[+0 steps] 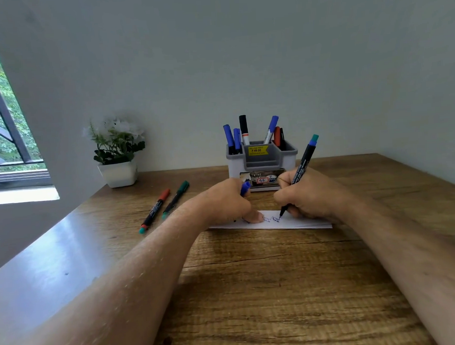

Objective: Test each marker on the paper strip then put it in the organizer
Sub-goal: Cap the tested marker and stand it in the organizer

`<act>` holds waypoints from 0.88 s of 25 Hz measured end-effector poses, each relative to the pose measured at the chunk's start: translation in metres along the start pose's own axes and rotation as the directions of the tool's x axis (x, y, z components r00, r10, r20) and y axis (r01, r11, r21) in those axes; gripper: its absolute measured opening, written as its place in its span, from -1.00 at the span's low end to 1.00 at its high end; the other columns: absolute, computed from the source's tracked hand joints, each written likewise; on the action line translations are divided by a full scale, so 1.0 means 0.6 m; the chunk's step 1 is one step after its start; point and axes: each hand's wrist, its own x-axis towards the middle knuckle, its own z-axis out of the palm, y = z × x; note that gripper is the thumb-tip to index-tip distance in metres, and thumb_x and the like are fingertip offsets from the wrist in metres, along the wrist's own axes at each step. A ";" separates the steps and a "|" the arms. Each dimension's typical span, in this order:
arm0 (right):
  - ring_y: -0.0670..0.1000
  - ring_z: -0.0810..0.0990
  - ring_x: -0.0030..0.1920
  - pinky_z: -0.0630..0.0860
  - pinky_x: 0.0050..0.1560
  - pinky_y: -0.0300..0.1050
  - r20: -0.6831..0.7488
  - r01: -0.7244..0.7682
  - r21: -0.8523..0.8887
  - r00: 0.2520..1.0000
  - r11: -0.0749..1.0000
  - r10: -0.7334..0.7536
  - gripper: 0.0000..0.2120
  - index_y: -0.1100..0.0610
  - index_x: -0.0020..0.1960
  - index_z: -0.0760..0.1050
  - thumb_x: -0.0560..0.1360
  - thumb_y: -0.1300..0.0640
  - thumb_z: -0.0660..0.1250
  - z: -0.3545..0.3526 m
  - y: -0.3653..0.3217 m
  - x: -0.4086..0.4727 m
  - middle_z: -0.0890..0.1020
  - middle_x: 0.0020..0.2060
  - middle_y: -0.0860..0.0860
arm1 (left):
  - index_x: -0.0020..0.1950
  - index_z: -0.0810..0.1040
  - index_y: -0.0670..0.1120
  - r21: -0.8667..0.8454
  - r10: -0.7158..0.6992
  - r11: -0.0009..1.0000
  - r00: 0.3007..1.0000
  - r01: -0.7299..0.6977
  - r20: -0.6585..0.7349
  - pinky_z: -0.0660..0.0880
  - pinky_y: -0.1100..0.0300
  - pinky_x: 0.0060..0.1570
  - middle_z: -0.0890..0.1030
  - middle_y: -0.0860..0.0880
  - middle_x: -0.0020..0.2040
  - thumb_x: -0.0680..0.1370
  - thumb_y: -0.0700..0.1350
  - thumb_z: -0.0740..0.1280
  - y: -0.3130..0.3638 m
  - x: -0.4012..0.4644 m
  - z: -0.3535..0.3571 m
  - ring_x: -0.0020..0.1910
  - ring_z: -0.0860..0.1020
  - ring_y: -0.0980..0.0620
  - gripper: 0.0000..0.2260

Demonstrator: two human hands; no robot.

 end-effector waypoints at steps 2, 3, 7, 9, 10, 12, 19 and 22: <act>-0.05 0.47 -0.50 0.43 -0.33 -0.10 -0.013 0.006 -0.007 1.000 1.000 -0.006 -0.75 0.12 -0.35 0.40 0.44 0.24 0.40 -0.001 0.000 0.000 0.46 -0.54 0.01 | -0.06 0.43 -0.02 -0.002 -0.008 1.000 1.000 0.008 0.002 0.39 0.08 -0.07 0.52 -0.04 -0.14 0.42 -0.08 0.52 0.001 -0.001 -0.001 -0.10 0.49 -0.01 -0.73; -0.03 0.48 -0.48 0.45 -0.30 -0.09 -0.018 0.007 -0.011 1.000 1.000 -0.007 -0.76 0.12 -0.34 0.41 0.44 0.24 0.41 -0.001 0.000 0.000 0.46 -0.52 0.02 | -0.06 0.43 -0.02 0.000 -0.011 1.000 1.000 0.011 0.002 0.38 0.09 -0.09 0.52 -0.04 -0.14 0.43 -0.08 0.51 0.002 -0.003 -0.001 -0.10 0.49 0.00 -0.73; -0.10 0.46 -0.54 0.41 -0.39 -0.16 -0.038 0.026 0.027 0.999 0.999 -0.025 -0.76 0.12 -0.33 0.41 0.45 0.23 0.40 -0.002 0.001 -0.001 0.49 -0.53 0.02 | 0.00 0.43 -0.02 -0.006 -0.016 1.000 1.000 0.016 -0.008 0.37 0.11 -0.07 0.52 -0.04 -0.11 0.44 -0.07 0.50 0.004 -0.010 -0.002 -0.10 0.48 0.02 -0.72; -0.11 0.44 -0.56 0.38 -0.45 -0.21 -0.108 0.069 0.117 0.993 0.991 -0.056 -0.78 0.13 -0.30 0.41 0.48 0.25 0.38 -0.002 -0.004 -0.001 0.51 -0.52 0.03 | 0.04 0.44 -0.04 -0.030 -0.011 1.000 0.999 0.010 -0.030 0.37 0.10 -0.02 0.53 -0.04 -0.08 0.47 -0.05 0.47 0.006 -0.016 -0.003 -0.08 0.48 0.03 -0.74; -0.09 0.43 -0.55 0.38 -0.48 -0.23 -0.141 0.091 0.193 0.988 0.977 -0.064 -0.78 0.13 -0.29 0.42 0.49 0.27 0.36 -0.004 -0.007 0.000 0.50 -0.50 0.05 | 0.06 0.46 -0.05 -0.057 0.012 0.998 0.998 -0.016 -0.059 0.39 0.09 -0.01 0.53 -0.06 -0.08 0.51 -0.03 0.42 0.007 -0.018 -0.004 -0.09 0.49 0.03 -0.78; -0.10 0.38 -0.60 0.33 -0.59 -0.30 -0.159 0.120 0.425 0.986 0.897 -0.057 -0.78 0.15 -0.26 0.42 0.52 0.34 0.31 -0.009 -0.011 -0.001 0.46 -0.48 0.08 | 0.10 0.51 -0.07 -0.230 0.063 0.969 0.988 -0.095 -0.145 0.43 0.07 -0.01 0.50 -0.19 -0.13 0.59 -0.04 0.26 0.014 -0.028 -0.008 -0.13 0.51 -0.01 -0.85; -0.07 0.43 -0.53 0.29 -0.55 -0.26 -0.125 0.140 0.701 0.990 0.699 -0.073 -0.85 0.16 -0.04 0.59 0.55 0.20 0.24 -0.005 -0.015 -0.005 0.68 -0.27 0.09 | -0.09 0.41 -0.10 -0.509 0.074 0.836 0.961 -0.205 -0.265 0.27 0.19 -0.33 0.35 -0.04 -0.28 0.66 -0.13 0.07 0.007 -0.033 -0.019 -0.35 0.28 0.06 -0.81; -0.05 0.43 -0.54 0.29 -0.55 -0.27 -0.150 0.154 0.759 0.987 0.632 -0.060 -0.85 0.14 -0.04 0.52 0.55 0.20 0.18 -0.007 -0.022 -0.010 0.71 -0.25 0.13 | 0.04 0.43 -0.06 -0.402 0.085 0.894 0.957 -0.196 -0.277 0.32 0.14 -0.24 0.42 -0.03 -0.22 0.68 -0.08 0.13 0.000 -0.017 -0.014 -0.30 0.34 0.07 -0.88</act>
